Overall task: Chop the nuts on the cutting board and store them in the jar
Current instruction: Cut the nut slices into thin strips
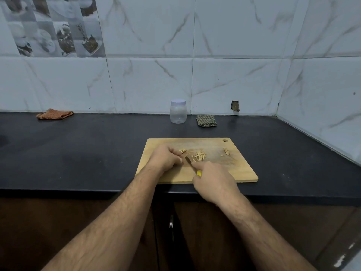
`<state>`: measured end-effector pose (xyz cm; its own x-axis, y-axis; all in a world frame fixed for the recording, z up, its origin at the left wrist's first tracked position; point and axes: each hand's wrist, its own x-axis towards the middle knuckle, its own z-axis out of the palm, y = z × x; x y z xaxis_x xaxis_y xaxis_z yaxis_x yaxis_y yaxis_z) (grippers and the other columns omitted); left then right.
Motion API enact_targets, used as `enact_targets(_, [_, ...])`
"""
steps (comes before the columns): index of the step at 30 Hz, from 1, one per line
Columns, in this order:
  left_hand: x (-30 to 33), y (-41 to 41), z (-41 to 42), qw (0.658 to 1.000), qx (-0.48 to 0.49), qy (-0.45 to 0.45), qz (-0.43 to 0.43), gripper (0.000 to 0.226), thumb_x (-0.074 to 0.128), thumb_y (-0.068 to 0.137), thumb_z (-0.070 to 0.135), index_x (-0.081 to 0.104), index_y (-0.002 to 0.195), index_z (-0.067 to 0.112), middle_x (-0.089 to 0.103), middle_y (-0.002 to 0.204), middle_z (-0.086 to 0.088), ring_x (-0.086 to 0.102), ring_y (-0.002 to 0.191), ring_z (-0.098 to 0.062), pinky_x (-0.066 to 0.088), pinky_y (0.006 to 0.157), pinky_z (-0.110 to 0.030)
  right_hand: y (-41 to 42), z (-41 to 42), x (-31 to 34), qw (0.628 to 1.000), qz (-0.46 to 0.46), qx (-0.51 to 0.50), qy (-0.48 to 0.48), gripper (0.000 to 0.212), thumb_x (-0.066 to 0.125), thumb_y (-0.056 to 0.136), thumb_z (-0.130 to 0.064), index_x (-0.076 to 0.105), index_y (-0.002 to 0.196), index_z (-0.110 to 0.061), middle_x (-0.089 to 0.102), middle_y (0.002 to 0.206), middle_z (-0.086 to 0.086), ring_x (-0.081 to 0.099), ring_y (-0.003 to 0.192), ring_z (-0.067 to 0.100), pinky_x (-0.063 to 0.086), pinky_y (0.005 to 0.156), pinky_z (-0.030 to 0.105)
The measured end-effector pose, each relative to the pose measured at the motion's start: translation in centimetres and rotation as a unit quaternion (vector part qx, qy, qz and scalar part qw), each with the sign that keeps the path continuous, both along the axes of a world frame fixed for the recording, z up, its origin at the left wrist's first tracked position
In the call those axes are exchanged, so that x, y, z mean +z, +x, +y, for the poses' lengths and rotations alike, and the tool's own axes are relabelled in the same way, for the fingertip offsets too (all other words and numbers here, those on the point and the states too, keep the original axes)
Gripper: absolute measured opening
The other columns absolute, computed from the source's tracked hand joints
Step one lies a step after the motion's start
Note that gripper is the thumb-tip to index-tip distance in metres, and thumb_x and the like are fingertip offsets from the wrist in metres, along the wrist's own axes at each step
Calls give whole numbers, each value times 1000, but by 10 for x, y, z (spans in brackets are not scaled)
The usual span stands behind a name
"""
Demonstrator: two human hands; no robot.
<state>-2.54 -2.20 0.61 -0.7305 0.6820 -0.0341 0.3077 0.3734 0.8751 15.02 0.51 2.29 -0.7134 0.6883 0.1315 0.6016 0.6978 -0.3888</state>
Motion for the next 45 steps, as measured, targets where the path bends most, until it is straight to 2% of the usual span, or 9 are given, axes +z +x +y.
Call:
enact_targets(4, [-3,-5,-4,997,48,60,-8,12,73,84,11,71,92,20,72,91,0,60,74,-12,47,68,-24,-4,6,6,999,-42,8,3,49,50,93,-22,52,140,-38,63,129,-4,60,112,19,51,86,33])
enact_targets(10, [6,-7,-1,986,43,-14,163,21,65,93,17,69,113,21,68,102,6,62,98,-14,46,83,-26,-2,30,13,998,-60,-35,-11,52,49,89,-16,56,136,-36,67,110,0,63,85,21,48,69,28])
enact_targets(14, [9,-5,11,961,10,-103,255,31,57,94,16,65,123,23,67,120,2,61,111,-19,50,95,-34,-5,32,14,999,-35,-26,-24,50,49,89,-18,57,136,-34,69,91,-1,69,72,18,58,67,32])
enact_targets(18, [14,-7,17,936,2,-164,311,15,59,89,14,69,90,25,72,102,-1,66,97,-23,56,83,-34,-6,32,13,998,-33,-9,-51,48,50,90,-19,55,137,-30,69,78,-6,67,48,10,59,58,30])
enact_targets(22, [16,-5,22,925,8,-185,332,14,59,91,18,74,90,18,72,87,0,67,85,-22,58,76,-33,-10,34,12,999,-14,-16,-47,47,51,88,-18,58,133,-29,69,75,-4,65,48,11,59,59,31])
enact_targets(28, [17,-4,29,912,36,-205,355,18,56,90,15,72,94,22,70,88,2,65,81,-20,53,64,-29,-18,31,13,998,0,4,-65,51,48,85,-16,55,132,-34,68,71,-5,62,43,10,57,57,29])
enact_targets(33, [24,-4,29,923,52,-197,327,15,61,86,19,73,93,24,71,89,4,65,80,-18,49,62,-28,-21,29,13,998,-8,4,-69,52,48,84,-15,57,133,-33,66,73,-3,63,59,15,57,61,29])
enact_targets(39, [29,-8,27,949,50,-172,258,8,73,80,22,75,87,22,73,88,4,67,84,-19,57,76,-31,-22,29,9,998,-10,-2,-67,57,50,85,-18,50,141,-32,68,92,-4,66,76,19,59,70,33])
enact_targets(45, [28,1,27,986,-11,-133,103,20,81,75,23,76,89,10,75,91,-5,65,83,-21,55,81,-34,-16,32,14,997,-4,-19,-70,49,51,85,-17,60,130,-33,67,91,-4,67,78,22,60,72,38])
